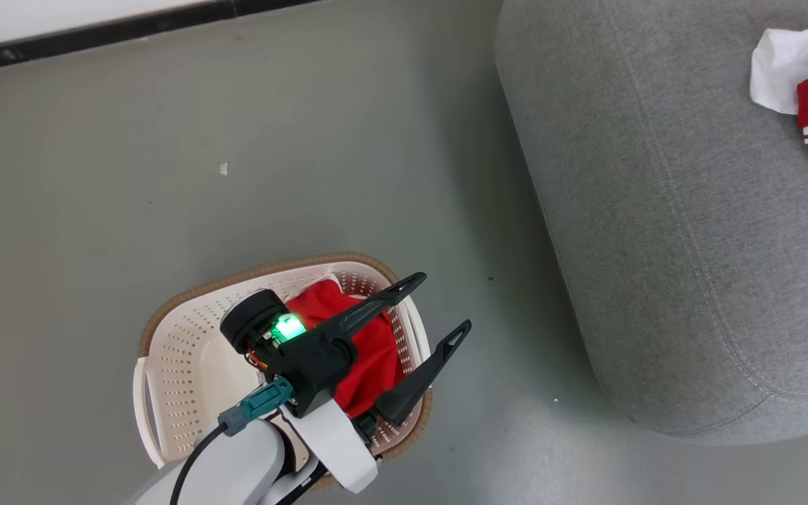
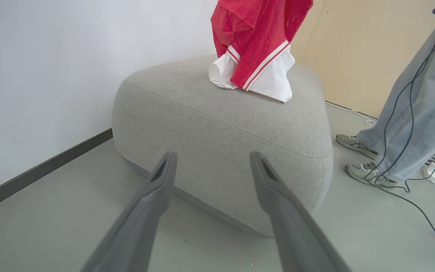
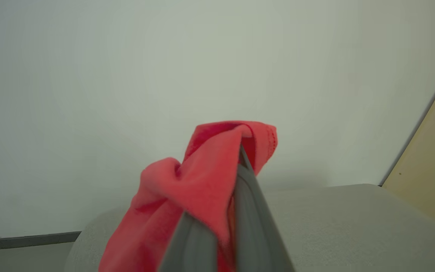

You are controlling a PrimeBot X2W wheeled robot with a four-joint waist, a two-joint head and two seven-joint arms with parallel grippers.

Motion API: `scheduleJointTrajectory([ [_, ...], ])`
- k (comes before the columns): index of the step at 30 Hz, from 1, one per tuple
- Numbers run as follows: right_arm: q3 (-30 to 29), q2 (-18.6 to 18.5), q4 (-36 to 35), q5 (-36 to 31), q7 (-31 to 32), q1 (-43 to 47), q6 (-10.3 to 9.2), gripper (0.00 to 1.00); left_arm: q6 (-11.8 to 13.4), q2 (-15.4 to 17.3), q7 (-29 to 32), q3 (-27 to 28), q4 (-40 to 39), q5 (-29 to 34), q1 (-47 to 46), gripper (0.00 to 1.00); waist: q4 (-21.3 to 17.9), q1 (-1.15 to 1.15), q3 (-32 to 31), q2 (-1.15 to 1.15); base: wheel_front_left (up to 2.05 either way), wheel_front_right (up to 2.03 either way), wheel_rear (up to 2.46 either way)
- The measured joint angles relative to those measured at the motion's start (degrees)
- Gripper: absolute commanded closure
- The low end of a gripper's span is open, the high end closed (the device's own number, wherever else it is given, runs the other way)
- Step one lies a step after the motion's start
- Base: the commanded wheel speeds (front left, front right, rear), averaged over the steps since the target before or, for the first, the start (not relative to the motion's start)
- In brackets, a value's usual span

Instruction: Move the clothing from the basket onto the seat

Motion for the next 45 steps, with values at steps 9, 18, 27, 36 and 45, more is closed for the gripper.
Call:
scheduleJointTrajectory([
  [9, 1.4, 2.4, 7.0, 0.9, 0.0, 4.5, 0.00, 1.00, 0.0, 0.8, 0.9, 0.1, -0.9, 0.5, -2.1, 0.00, 0.8, 0.00, 3.2, 0.00, 0.00, 0.00, 0.00],
  [18, 1.5, 4.6, 10.8, 2.0, 0.0, 5.9, -0.01, 1.00, 0.0, 1.3, 0.9, 0.1, -1.4, 0.6, -3.7, 0.00, 1.1, 0.00, 5.5, 0.00, 0.00, 0.00, 0.00],
  [27, 2.5, 9.1, 13.1, 1.6, 0.0, 9.2, 0.00, 1.00, 0.0, 1.7, 0.3, 0.5, -0.7, 0.9, -4.2, 0.00, 0.7, 0.00, 5.4, 0.00, 0.00, 0.00, 0.00],
  [36, 2.6, 9.5, 16.6, 2.7, 0.0, 9.2, 0.00, 0.12, 0.0, 1.7, -0.1, 0.5, -0.1, 0.8, -4.2, 0.00, 0.5, 0.00, 4.6, 0.00, 0.00, 0.00, 0.00],
  [45, 3.6, 10.0, 19.8, 7.6, 2.0, 8.9, -0.01, 0.00, 0.0, 1.6, -0.7, 0.5, 0.5, 0.5, -4.2, 0.00, 0.3, 0.00, 3.5, 0.00, 0.00, 0.00, 0.00],
])
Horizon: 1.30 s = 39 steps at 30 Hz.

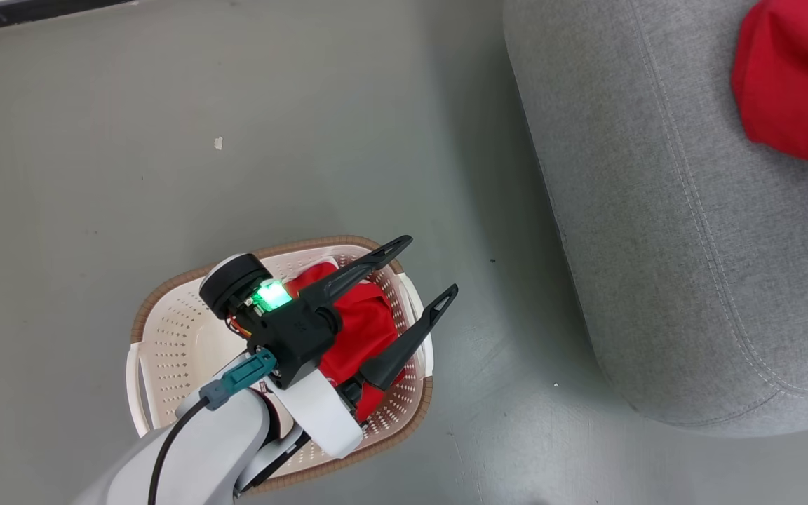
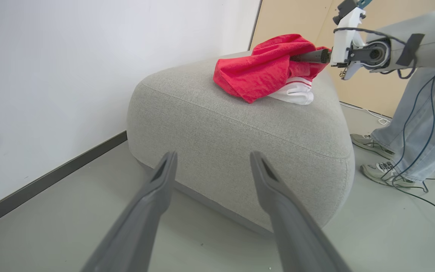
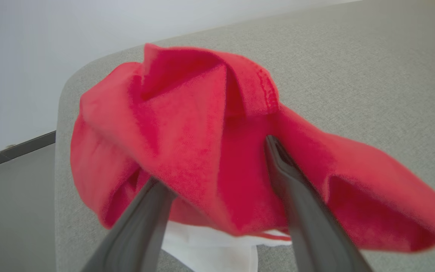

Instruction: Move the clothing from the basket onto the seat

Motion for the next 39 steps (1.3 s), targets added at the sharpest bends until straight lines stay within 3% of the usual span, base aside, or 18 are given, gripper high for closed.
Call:
scheduleJointTrajectory([
  [15, 6.7, -0.9, -0.9, 8.1, 11.3, -1.8, 0.00, 0.00, 0.0, -0.4, -1.8, -0.1, 2.3, -0.6, 0.1, 0.00, -0.5, 0.00, -3.4, 0.00, 0.00, 0.00, 0.00],
  [30, 10.7, -4.3, -4.0, 12.9, 18.8, -0.3, 0.00, 0.00, 0.0, -0.9, -3.0, 0.8, 4.9, -2.3, 2.4, 0.00, -1.3, 0.00, -8.7, 0.00, 0.00, 0.00, 0.00],
  [39, 13.5, -7.2, -9.3, 13.4, 20.3, 0.4, 0.00, 0.00, 0.0, -1.8, -3.5, 1.5, 5.6, -3.2, 4.0, 0.00, -1.9, 0.00, -12.0, 0.00, 0.00, 0.00, 0.00],
])
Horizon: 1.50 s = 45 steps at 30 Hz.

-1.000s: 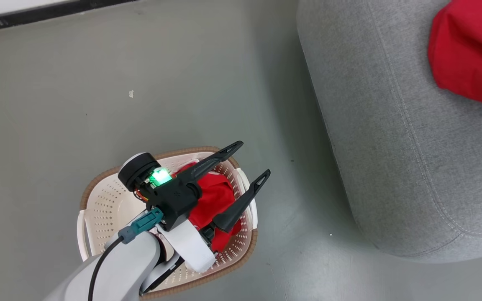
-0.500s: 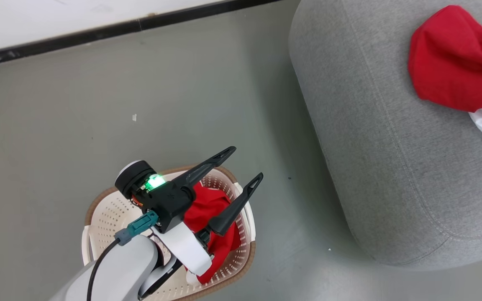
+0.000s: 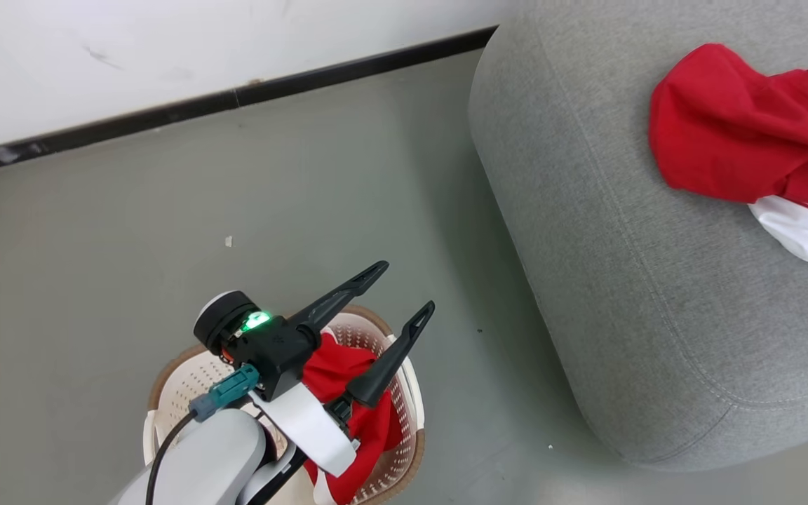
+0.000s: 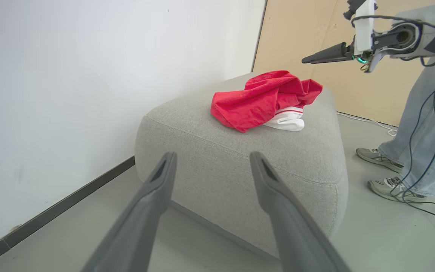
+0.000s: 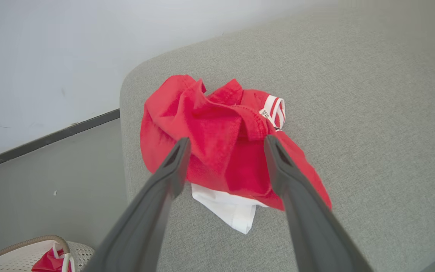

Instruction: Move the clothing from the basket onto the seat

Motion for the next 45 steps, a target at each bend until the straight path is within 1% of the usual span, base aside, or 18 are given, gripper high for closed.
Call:
scheduleJointTrajectory([
  [5, 1.5, -1.8, -3.6, -1.2, -0.3, 0.0, 0.00, 0.00, 0.4, -0.2, 0.0, 0.9, 0.3, -0.2, 1.0, 0.00, -0.2, 0.00, -1.7, 0.00, 0.00, 0.00, 0.00],
  [7, 2.2, -2.0, -5.5, -1.7, -1.3, 0.0, 0.00, 0.00, 0.9, -0.3, -0.2, 1.8, 0.4, -0.5, 1.5, 0.00, -0.2, 0.00, -2.4, 0.00, 0.00, 0.00, 0.00],
  [13, 4.3, -2.0, -10.9, -1.6, -5.2, 0.1, 0.00, 0.00, 2.7, -0.4, -0.5, 3.9, 0.5, -1.0, 3.2, 0.00, 0.4, 0.00, -4.2, 0.00, 0.00, 0.00, 0.00],
  [21, 5.3, -3.4, -14.8, -1.7, -11.5, 0.9, 0.00, 0.00, 4.7, -0.2, -0.5, 7.2, 0.1, -1.4, 5.1, 0.00, 2.3, 0.00, -6.2, 0.00, 0.00, 0.00, 0.00],
  [26, 6.4, -2.6, -15.5, -2.0, -13.9, 2.6, 0.00, 0.00, 6.0, 0.1, -0.5, 9.3, -0.2, -1.5, 6.3, 0.00, 3.9, 0.00, -7.4, 0.00, 0.00, 0.00, 0.00],
  [34, 7.0, -1.6, -16.9, -3.7, -20.0, 4.4, 0.00, 0.00, 7.8, 1.2, -0.5, 12.7, -0.6, -1.6, 8.3, 0.00, 6.8, 0.00, -9.1, 0.00, 0.00, 0.00, 0.00],
  [38, 7.7, -0.3, -17.9, -4.1, -20.3, 5.1, 0.00, 0.00, 9.0, 1.2, -0.5, 14.7, -0.7, -2.3, 9.7, 0.00, 8.4, 0.00, -9.8, 0.00, 0.00, 0.00, 0.00],
  [42, 8.1, 0.3, -18.8, -4.7, -20.9, 6.2, 0.00, 0.00, 9.8, 1.2, -0.5, 16.1, -0.5, -3.1, 10.6, 0.00, 9.6, 0.00, -10.3, 0.00, 0.00, 0.00, 0.00],
  [45, 7.3, 0.7, -18.9, -6.0, -21.5, 7.5, 0.00, 0.00, 10.3, 1.1, -0.5, 17.3, -0.2, -3.6, 11.9, 0.00, 11.2, 0.00, -10.9, 0.00, 0.00, 0.00, 0.00],
])
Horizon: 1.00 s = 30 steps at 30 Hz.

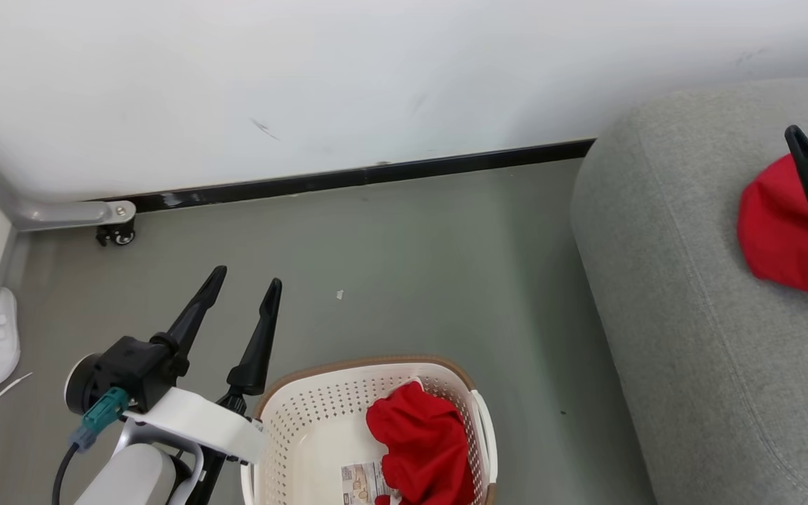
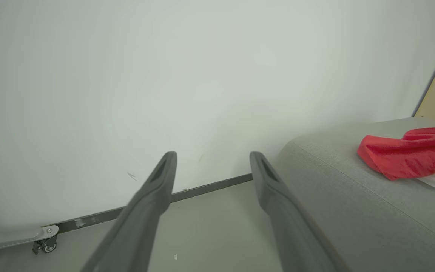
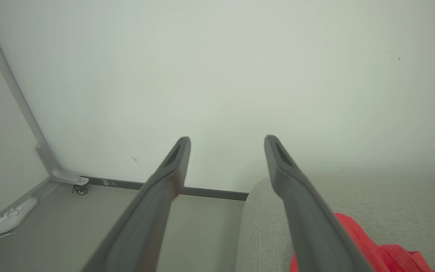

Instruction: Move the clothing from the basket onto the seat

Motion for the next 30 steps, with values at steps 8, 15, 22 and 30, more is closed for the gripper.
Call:
scheduleJointTrajectory([
  [8, -2.4, 3.4, -1.5, -2.9, -0.3, 5.3, 0.00, 0.00, 0.8, -1.2, 0.0, 3.2, -0.1, -0.4, 1.8, 0.00, 3.0, 0.00, -1.1, 0.00, 0.00, 0.00, 0.00],
  [15, -6.1, 7.0, -4.6, -5.2, -0.3, 8.0, 0.00, 0.00, 1.5, -1.5, 0.0, 5.4, 0.1, -0.6, 3.4, 0.00, 5.2, 0.00, -2.1, 0.00, 0.00, 0.00, 0.00],
  [22, -8.3, 10.6, -7.2, -7.8, -0.3, 13.3, 0.00, 0.00, 1.5, -2.5, 0.0, 6.3, 0.9, -0.8, 6.1, 0.00, 6.7, 0.00, -3.5, 0.00, 0.00, 0.00, 0.00],
  [30, -10.6, 14.7, -8.8, -9.5, -0.3, 20.0, 0.00, 0.00, 1.7, -3.1, 0.0, 9.3, 0.7, -0.2, 8.0, 0.00, 7.6, 0.00, -5.2, 0.00, 0.00, 0.00, 0.00],
])
